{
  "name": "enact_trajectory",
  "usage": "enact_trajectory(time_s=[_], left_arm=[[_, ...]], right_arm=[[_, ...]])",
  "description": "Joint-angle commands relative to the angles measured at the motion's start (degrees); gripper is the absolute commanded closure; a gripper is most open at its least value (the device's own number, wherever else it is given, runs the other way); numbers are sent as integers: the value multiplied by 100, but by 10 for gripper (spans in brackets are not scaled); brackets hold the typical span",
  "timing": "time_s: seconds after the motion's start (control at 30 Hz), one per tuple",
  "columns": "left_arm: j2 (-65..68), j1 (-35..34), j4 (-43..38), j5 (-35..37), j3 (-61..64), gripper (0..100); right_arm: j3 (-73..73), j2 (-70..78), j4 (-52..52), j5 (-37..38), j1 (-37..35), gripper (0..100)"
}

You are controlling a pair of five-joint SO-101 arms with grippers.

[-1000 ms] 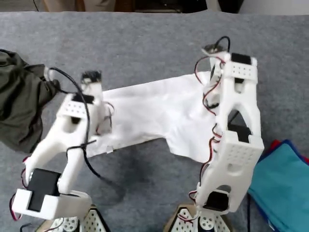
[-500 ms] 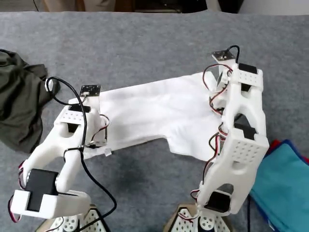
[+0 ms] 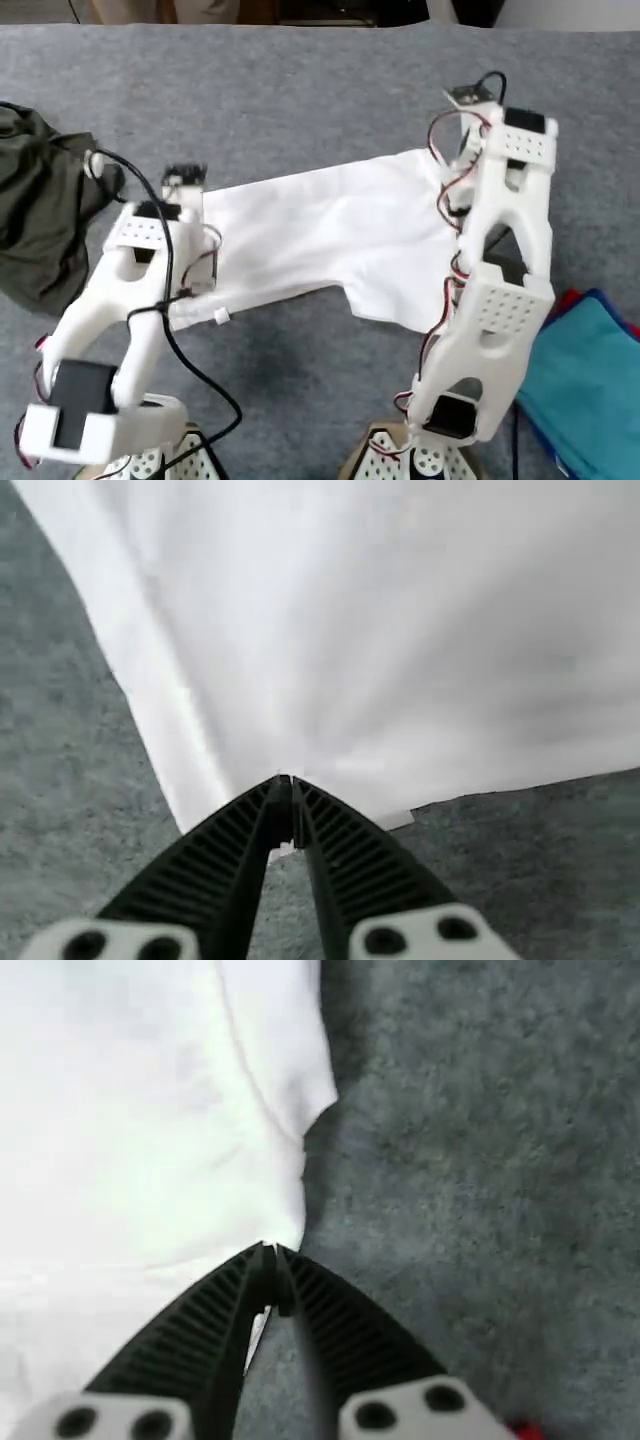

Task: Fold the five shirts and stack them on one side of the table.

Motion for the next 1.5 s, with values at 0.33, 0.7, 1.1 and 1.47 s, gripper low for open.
enact_trajectory(time_s=[0.33,0.7,1.1,1.47], left_arm=[[-207,-571,-1600,519,-1204,980],[2923,-888,-2488,519,-2637,981],[3301,-1547,-2092,466,-3349,981],[2501,-1354,-1152,466,-3815,981]], right_arm=[[-681,-444,1081,9,-277,994],[1226,-435,-782,26,-180,994],[1604,-444,-1301,185,84,994],[804,-1622,211,651,-549,993]])
